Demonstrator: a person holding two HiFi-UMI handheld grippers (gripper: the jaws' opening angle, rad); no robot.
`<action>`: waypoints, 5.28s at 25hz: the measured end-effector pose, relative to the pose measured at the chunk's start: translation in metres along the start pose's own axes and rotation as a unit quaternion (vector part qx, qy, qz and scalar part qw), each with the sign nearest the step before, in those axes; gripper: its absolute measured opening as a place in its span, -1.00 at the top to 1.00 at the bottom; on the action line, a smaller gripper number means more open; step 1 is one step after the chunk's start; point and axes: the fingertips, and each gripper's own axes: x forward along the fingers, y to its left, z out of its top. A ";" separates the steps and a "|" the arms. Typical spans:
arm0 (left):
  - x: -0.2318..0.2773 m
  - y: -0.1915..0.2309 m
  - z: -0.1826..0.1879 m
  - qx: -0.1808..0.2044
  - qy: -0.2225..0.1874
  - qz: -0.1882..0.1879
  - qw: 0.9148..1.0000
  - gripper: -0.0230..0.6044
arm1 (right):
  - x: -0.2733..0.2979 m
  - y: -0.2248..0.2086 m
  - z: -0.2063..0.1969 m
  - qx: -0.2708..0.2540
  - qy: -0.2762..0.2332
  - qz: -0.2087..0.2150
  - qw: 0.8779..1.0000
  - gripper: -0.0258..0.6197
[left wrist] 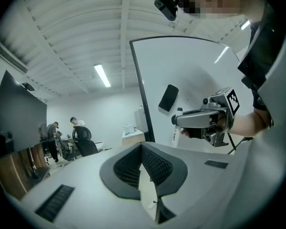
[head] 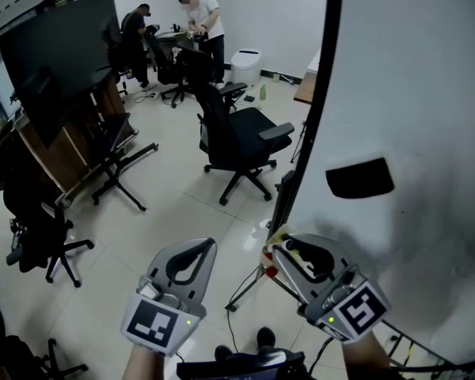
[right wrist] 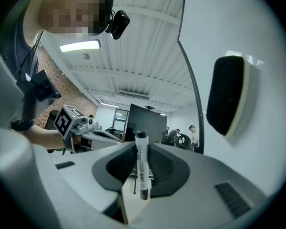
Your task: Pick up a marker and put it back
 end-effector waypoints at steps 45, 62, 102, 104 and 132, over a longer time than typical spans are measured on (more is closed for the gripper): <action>-0.104 -0.013 -0.015 -0.050 -0.027 0.013 0.998 0.93 | 0.000 0.132 -0.005 0.002 0.052 0.079 0.996 0.64; -0.102 -0.155 0.014 -0.029 0.029 0.154 0.987 0.93 | -0.118 0.118 -0.004 0.030 -0.004 0.246 0.969 0.64; -0.432 -0.167 -0.026 -0.080 -0.035 0.188 0.978 0.93 | -0.149 0.445 0.045 -0.041 0.017 0.255 0.966 0.63; -0.416 -0.181 -0.018 -0.073 -0.034 0.190 0.978 0.93 | -0.163 0.430 0.044 -0.041 0.014 0.253 0.966 0.63; -0.330 -0.379 0.012 -0.058 0.036 0.256 0.964 0.93 | -0.342 0.325 0.028 0.011 -0.017 0.331 0.943 0.63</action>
